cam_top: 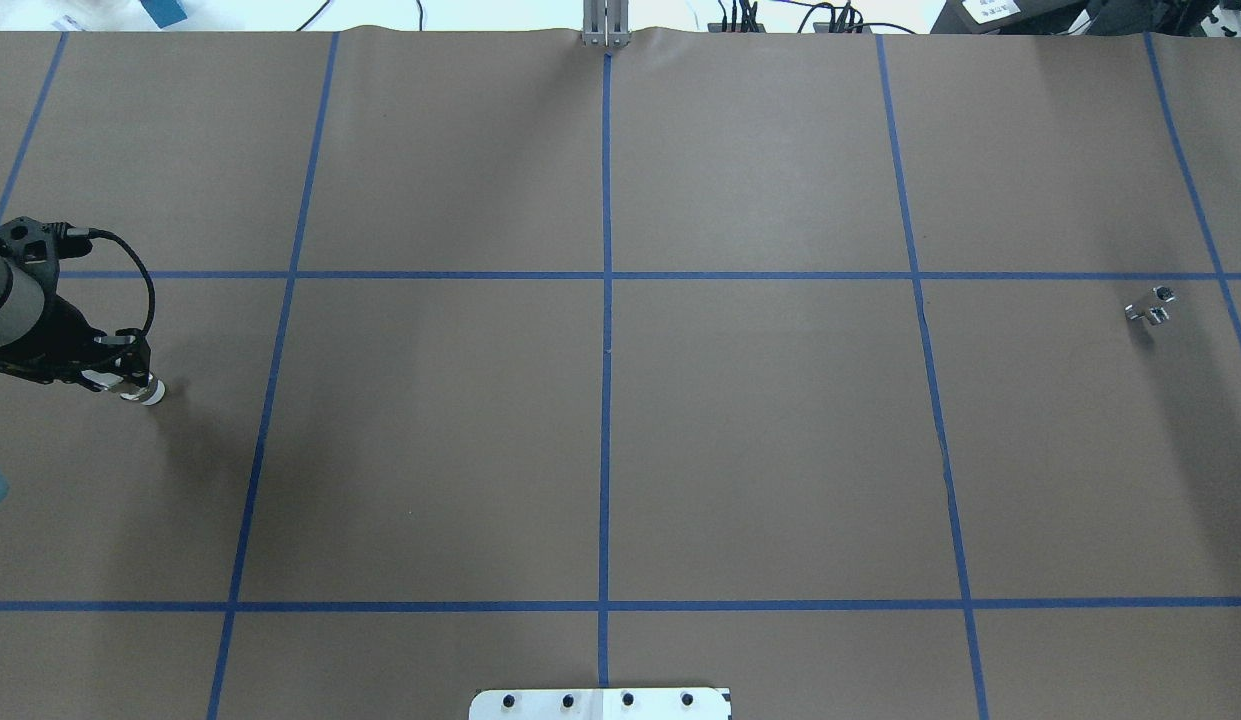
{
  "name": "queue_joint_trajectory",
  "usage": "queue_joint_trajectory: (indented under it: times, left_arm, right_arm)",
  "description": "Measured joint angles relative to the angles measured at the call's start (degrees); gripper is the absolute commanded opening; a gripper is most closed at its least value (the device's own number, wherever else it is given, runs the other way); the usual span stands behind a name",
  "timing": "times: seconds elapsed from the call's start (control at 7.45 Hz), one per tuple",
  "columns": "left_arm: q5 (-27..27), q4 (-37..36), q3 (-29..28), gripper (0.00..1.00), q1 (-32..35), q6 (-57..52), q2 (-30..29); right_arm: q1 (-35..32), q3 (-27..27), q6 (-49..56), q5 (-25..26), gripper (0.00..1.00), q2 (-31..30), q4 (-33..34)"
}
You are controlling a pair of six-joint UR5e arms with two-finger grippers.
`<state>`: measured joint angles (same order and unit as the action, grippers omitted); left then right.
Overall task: Assemble PPR valve and pipe with both arms
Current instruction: 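Close the left gripper on the valve and lift it, then carry the valve with the left gripper to the table center and set it upright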
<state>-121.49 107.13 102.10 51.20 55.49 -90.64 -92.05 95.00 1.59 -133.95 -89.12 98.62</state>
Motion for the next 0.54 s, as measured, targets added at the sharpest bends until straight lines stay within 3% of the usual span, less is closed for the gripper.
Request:
queue_joint_trajectory:
  times: [0.27, 0.54]
  left_arm:
    - [0.02, -0.80, 1.51, 0.00, 0.02, 0.96, -0.73]
    - [0.28, -8.03, 3.28, 0.00, -0.04, 3.39, -6.87]
  right_arm:
    - [-0.03, 0.24, 0.04, 0.12, 1.00, 0.11, -0.01]
    - [-0.03, 0.56, 0.20, 0.55, 1.00, -0.07, -0.01]
